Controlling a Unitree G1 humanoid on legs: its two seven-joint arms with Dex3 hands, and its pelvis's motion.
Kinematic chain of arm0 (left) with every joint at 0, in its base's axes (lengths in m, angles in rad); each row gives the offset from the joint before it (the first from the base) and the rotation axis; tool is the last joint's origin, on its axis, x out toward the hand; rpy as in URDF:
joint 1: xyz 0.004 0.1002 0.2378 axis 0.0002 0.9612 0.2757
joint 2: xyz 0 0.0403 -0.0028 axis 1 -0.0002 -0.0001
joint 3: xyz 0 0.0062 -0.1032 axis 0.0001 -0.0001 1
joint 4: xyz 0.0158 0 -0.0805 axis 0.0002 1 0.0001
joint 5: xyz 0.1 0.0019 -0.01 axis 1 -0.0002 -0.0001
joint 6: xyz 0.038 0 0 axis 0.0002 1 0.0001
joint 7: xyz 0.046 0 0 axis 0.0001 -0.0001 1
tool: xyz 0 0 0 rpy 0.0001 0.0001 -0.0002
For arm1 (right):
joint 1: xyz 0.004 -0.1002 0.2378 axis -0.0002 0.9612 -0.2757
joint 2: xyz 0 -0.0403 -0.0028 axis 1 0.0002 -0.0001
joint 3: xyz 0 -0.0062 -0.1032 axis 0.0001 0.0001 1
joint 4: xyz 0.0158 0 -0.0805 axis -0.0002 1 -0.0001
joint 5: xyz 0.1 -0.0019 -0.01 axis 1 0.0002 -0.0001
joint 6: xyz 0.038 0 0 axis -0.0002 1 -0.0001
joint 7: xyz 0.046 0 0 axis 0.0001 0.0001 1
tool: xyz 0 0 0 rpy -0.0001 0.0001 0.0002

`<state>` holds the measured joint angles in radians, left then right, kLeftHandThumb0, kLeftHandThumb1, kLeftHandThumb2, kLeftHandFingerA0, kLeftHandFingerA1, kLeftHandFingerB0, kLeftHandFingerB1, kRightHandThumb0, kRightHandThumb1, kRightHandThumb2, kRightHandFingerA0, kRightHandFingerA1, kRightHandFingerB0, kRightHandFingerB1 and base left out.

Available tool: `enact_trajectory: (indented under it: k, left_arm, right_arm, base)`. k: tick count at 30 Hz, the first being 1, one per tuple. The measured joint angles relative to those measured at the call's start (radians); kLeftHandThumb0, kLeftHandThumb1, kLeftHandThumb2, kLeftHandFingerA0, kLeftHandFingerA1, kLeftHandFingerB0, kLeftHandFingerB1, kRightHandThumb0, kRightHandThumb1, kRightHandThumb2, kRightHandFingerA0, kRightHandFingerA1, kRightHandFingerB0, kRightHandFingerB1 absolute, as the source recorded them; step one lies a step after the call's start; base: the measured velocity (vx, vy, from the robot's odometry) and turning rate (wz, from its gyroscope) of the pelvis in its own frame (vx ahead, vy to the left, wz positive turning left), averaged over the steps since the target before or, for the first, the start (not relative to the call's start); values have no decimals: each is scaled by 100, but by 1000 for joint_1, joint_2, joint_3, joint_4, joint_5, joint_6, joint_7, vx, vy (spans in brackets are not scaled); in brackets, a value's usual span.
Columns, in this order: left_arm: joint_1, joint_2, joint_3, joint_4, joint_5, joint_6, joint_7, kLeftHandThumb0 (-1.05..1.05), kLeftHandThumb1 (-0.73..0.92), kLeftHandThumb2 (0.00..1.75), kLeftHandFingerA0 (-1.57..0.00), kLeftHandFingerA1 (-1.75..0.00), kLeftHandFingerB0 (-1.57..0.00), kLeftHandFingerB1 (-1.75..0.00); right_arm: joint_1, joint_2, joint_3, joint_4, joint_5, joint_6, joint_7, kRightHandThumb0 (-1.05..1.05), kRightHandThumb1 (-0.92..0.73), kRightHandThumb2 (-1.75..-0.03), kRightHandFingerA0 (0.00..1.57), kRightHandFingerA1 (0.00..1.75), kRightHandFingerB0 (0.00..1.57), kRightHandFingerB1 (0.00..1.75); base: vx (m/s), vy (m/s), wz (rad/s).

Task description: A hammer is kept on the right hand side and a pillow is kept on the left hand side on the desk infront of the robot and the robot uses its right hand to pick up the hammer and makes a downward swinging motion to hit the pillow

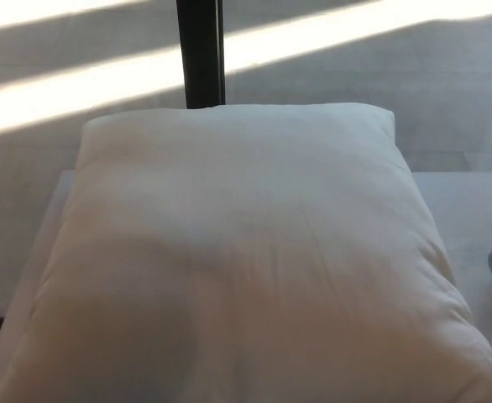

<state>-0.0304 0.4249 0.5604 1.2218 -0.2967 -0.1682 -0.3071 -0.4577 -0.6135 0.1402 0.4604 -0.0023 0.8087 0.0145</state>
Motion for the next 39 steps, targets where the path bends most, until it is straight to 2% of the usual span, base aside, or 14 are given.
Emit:
enact_trajectory:
  k: [2,5,7,10,12,14,22,23,24,27,28,29,35,39]
  left_arm:
    - [0,0,0,0,0,0,0,-57,61,59,-69,-53,-63,-47]
    - [0,0,0,0,0,0,0,-57,62,59,-68,-52,-61,-46]
    - [0,0,0,0,0,0,0,-58,62,59,-69,-53,-63,-46]
    - [0,-1,0,0,0,0,0,-59,62,59,-69,-54,-64,-46]
    - [0,-2,0,0,0,0,0,-58,61,59,-69,-54,-64,-47]
    - [0,-2,0,0,0,0,0,-59,60,59,-69,-54,-65,-47]
    - [0,-2,0,0,0,0,0,-56,62,59,-72,-55,-64,-47]
    - [0,-2,0,0,0,0,0,-54,63,59,-71,-54,-62,-46]
    - [0,-2,1,0,-1,0,0,-55,62,59,-72,-55,-63,-46]
    - [1,-2,1,1,-1,0,0,-57,62,59,-70,-54,-65,-47]
    - [1,-2,1,1,-1,0,0,-56,61,59,-71,-56,-64,-47]
    - [1,-2,2,0,-1,0,0,-54,62,59,-70,-57,-62,-47]
    - [1,-2,2,0,-1,0,0,-55,62,59,-71,-54,-64,-46]
    - [0,-2,2,0,-1,0,0,-56,62,59,-71,-53,-67,-46]
  right_arm:
    - [9,-2,25,4,-10,-25,-7,-26,-70,-60,78,91,57,48]
    - [21,-8,57,7,-27,-62,-14,-28,-70,-60,75,104,46,43]
    - [25,-19,76,6,-39,-93,-18,-42,-56,-83,52,74,23,45]
    - [30,-36,100,2,-55,-133,-20,-44,-72,-64,33,73,20,29]
    - [33,-55,119,-2,-71,-162,-21,-49,-46,-89,0,49,4,42]
    - [37,-75,136,-6,-83,-192,-21,-87,-59,-92,0,12,6,8]
    - [97,-120,186,-40,-111,-298,23,-105,-85,-67,0,0,0,0]
    - [106,-126,183,-47,-110,-313,34,-105,-66,-101,0,0,0,0]
    - [119,-133,174,-60,-108,-332,49,-104,-89,-65,0,0,0,0]
    - [159,-152,131,-104,-99,-378,89,-104,-73,-114,0,15,0,0]
    - [173,-157,112,-117,-94,-391,101,-102,-89,-66,0,0,0,0]
    - [192,-161,76,-132,-82,-409,118,-104,-71,-112,0,16,0,0]
    - [270,-157,-120,-171,-9,-463,172,-89,-78,-94,0,0,0,2]
    - [316,-145,-250,-181,42,-482,199,-102,-80,-116,0,15,0,0]
  base:
    - [0,0,0]
    - [0,0,0]
    - [0,0,0]
    - [0,0,0]
    - [0,0,0]
    - [0,0,0]
    - [0,0,0]
    - [0,0,0]
    - [0,0,0]
    - [0,0,0]
    - [0,0,0]
    - [0,0,0]
    - [0,0,0]
    - [0,0,0]
